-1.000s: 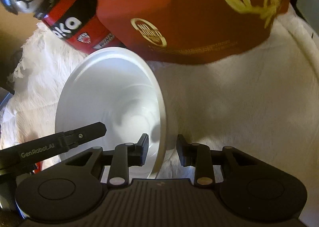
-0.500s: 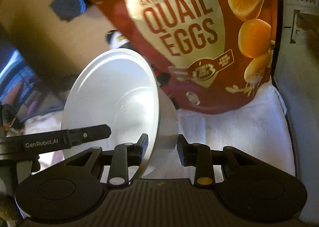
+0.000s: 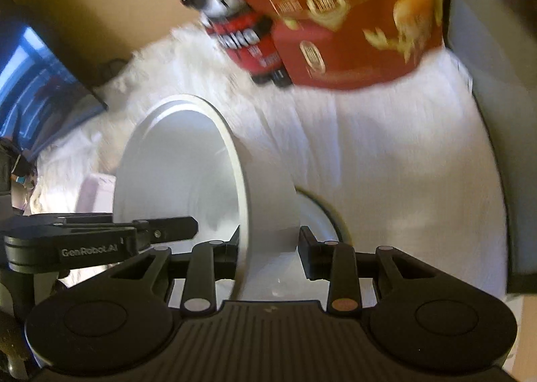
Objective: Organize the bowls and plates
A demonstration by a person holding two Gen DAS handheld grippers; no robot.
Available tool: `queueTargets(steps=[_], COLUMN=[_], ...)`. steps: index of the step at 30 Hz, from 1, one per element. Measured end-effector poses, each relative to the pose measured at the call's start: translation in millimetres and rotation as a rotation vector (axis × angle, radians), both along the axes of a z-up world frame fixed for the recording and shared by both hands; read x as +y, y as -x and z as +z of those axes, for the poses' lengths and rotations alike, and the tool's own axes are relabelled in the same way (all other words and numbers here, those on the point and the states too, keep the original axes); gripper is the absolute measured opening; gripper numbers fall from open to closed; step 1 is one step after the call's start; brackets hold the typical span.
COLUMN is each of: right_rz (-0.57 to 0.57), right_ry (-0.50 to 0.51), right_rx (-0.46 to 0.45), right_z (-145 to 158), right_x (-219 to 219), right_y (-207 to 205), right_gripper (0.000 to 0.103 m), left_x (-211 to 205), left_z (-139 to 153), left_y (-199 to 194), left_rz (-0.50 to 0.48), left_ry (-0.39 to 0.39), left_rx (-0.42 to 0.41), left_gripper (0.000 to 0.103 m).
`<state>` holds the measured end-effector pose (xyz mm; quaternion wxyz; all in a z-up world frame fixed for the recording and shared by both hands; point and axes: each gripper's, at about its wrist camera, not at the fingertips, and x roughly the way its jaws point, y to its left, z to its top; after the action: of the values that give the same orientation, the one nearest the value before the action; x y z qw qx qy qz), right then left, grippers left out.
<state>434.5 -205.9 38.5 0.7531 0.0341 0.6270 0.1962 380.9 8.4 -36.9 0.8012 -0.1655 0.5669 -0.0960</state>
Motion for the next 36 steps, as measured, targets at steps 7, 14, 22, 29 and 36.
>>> queueTargets(steps=[7,14,22,29,36], right_rz=[-0.009,0.008,-0.008,-0.005,-0.016], right_ry=[0.071,0.118,0.102,0.106,0.110], right_rx=[-0.050,-0.109,-0.115,-0.128,-0.118], right_z=[-6,5,7,5,1], right_x=[-4,0,2,4,1], right_y=[0,4,6,6,6], right_gripper=[0.033,0.033,0.040,0.040,0.040], left_x=[4,7,11,14,17], left_z=[10,10,10,9,12], left_y=[1,-2,-2,2,4], left_rz=[-0.027,-0.011,-0.010,-0.003,0.007], left_ry=[0.015,0.047,0.066,0.073,0.095], left_rx=[-0.025,-0.025,-0.020,-0.018,-0.022], left_gripper=[0.026,0.026,0.026,0.025,0.025])
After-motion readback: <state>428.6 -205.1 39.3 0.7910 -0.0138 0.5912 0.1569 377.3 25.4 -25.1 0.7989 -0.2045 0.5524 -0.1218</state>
